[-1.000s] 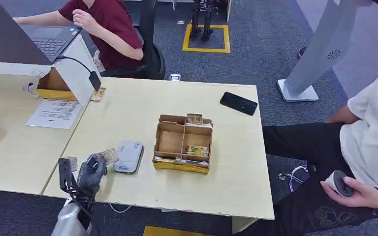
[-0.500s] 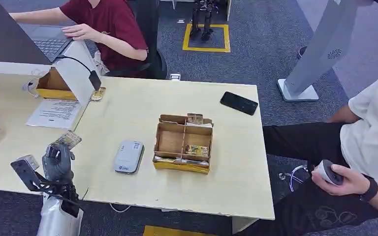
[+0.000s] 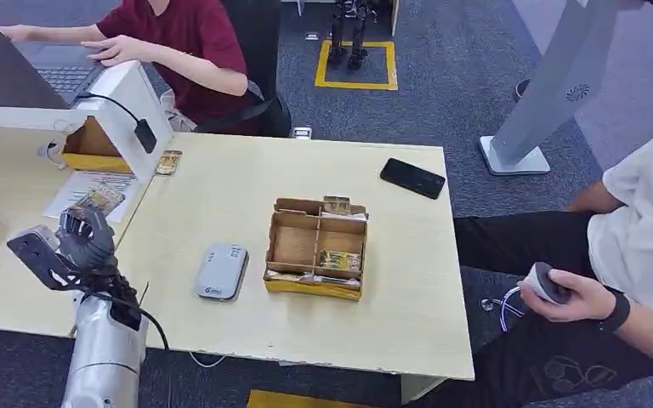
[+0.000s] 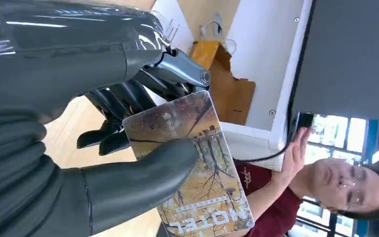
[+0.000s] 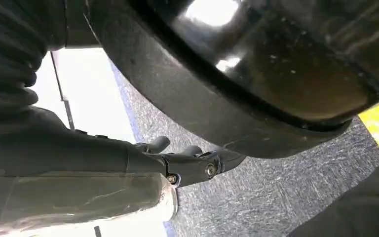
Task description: Pass the card to the sensor for recognition and then transmit it.
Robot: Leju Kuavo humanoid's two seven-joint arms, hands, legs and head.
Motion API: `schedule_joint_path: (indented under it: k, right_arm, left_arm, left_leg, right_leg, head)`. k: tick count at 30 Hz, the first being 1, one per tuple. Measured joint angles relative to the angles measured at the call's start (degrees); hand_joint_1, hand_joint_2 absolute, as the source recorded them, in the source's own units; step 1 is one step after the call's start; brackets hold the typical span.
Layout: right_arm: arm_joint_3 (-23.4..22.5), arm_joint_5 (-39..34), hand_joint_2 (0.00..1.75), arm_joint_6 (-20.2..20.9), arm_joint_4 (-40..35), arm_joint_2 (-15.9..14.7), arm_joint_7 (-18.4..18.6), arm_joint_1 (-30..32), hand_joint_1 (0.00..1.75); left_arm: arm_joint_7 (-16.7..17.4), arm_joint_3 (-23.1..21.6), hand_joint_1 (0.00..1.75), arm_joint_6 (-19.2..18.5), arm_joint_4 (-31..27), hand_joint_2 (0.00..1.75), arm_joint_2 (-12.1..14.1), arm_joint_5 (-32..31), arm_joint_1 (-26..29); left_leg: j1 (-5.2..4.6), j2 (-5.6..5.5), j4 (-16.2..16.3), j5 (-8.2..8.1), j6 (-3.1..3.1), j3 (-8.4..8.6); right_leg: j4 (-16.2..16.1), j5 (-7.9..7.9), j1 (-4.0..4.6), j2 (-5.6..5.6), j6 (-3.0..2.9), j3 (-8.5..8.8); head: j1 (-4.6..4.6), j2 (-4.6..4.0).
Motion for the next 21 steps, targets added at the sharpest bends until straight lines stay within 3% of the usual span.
schedule_joint_path:
  k: [16,21]
  right_arm:
    - [0.2,0.1,1.75,0.0,0.0,0.0,0.0,0.0,0.0]
    - [0.8,0.2,1.75,0.0,0.0,0.0,0.0,-0.1,0.0]
  left_arm:
    - [0.0,0.0,1.75,0.2,0.1,1.75,-0.1,0.0,-0.5]
    - [-0.5,0.1,1.75,1.6,2.5,1.75,0.1,0.0,-2.6]
  left_leg:
    - [0.0,0.0,0.0,0.0,0.0,-0.03]
    - [0.0,-0.01,0.0,0.01,0.0,-0.04]
  right_leg:
    - [0.0,0.0,0.0,0.0,0.0,-0.05]
    - [0.0,0.01,0.0,-0.01,0.0,-0.03]
  head:
    - [0.0,0.0]
    - [0.0,0.0]
